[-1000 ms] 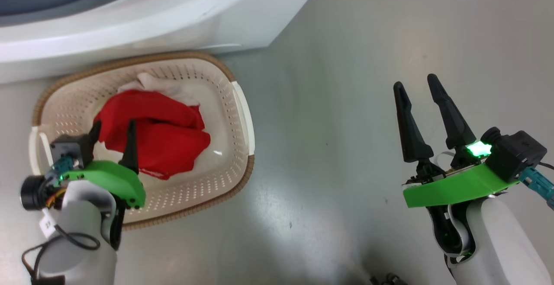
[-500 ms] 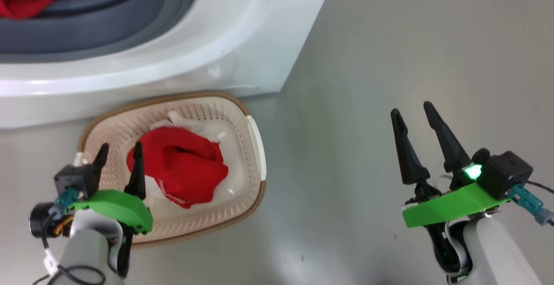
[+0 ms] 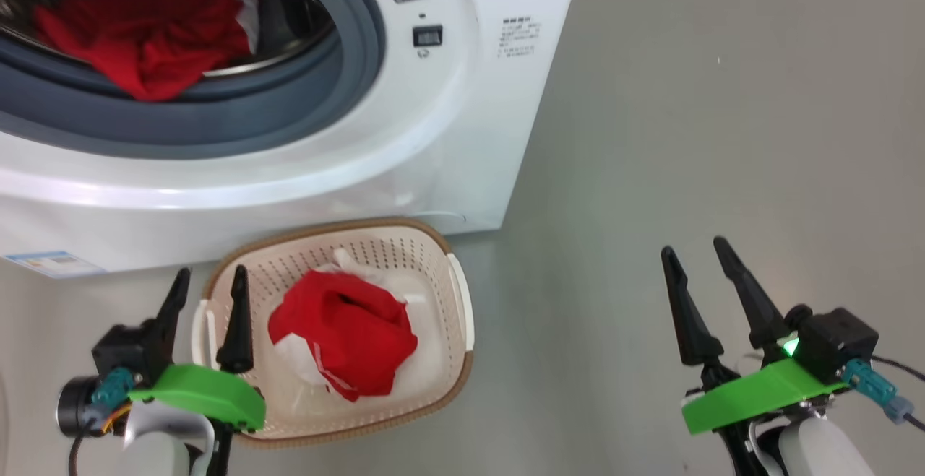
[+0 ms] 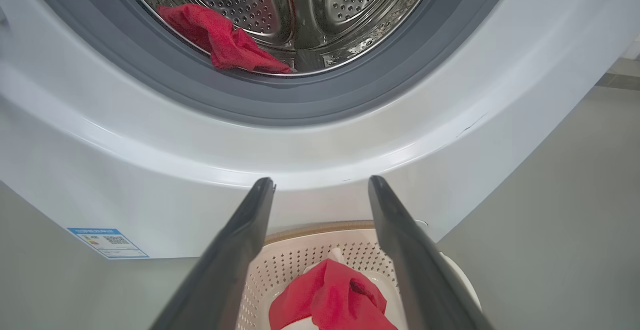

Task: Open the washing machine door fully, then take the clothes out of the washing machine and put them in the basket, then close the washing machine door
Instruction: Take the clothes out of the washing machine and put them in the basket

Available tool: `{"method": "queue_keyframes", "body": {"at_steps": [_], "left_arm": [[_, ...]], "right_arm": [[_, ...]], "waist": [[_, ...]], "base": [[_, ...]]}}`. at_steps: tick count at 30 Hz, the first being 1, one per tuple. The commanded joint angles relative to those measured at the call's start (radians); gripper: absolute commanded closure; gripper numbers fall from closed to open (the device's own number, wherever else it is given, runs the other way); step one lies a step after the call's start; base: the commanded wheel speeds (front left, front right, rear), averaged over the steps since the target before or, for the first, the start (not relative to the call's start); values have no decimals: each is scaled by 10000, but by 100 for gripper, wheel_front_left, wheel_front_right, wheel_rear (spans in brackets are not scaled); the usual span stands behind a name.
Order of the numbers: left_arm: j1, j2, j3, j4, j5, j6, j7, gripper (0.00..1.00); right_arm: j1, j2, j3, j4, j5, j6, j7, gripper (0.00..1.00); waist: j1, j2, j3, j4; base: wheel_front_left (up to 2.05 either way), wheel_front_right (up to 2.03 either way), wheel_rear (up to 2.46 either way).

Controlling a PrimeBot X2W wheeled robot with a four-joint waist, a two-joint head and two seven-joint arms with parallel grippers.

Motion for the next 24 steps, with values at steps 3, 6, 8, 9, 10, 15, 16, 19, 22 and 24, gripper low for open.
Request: {"method": "queue_keyframes", "body": {"at_steps": [3, 6, 8, 9, 10, 15, 16, 19, 22, 24], "left_arm": [[474, 170, 243, -713, 35, -53, -63, 0], [823, 143, 273, -1235, 65, -53, -63, 0], [1050, 124, 332, -1577, 106, -53, -63, 0], [1169, 114, 386, -1747, 115, -53, -63, 0], [1294, 103, 444, -1914, 126, -53, -63, 0], [1975, 51, 581, -2638, 210, -54, -63, 0], [2106, 43, 617, -2770, 213, -54, -63, 0], [2501, 26, 745, -3142, 198, -54, -63, 0], [2789, 19, 712, -3430, 73, -46, -63, 0], [2869, 18, 640, -3551, -6, 1, -63, 0]], "right_arm": [[282, 3, 161, -178, -63, 75, -65, 0], [502, 3, 105, -165, -84, 75, -65, 0], [617, 3, 75, -176, -89, 75, -65, 0], [672, 3, 64, -180, -93, 75, -65, 0], [720, 3, 57, -184, -97, 75, -65, 0], [917, 3, -2, -183, -115, 75, -65, 0], [949, 3, -9, -184, -121, 75, -65, 0], [1033, 3, -5, -186, -133, 75, -65, 0], [1046, 3, -34, -199, -136, 75, -65, 0], [1038, 3, -61, -213, -138, 75, -65, 0]], "waist": [[0, 0, -733, 327], [0, 0, -977, 414], [0, 0, -1086, 450], [0, 0, -1137, 464], [0, 0, -1175, 474], [0, 0, -1324, 536], [0, 0, -1342, 543], [0, 0, -1365, 532], [0, 0, -1319, 539], [0, 0, -1274, 559]], "base": [[0, 0, 0], [0, 0, 0], [0, 0, 0], [0, 0, 0], [0, 0, 0], [0, 0, 0], [0, 0, 0], [0, 0, 0], [0, 0, 0], [0, 0, 0]]}}
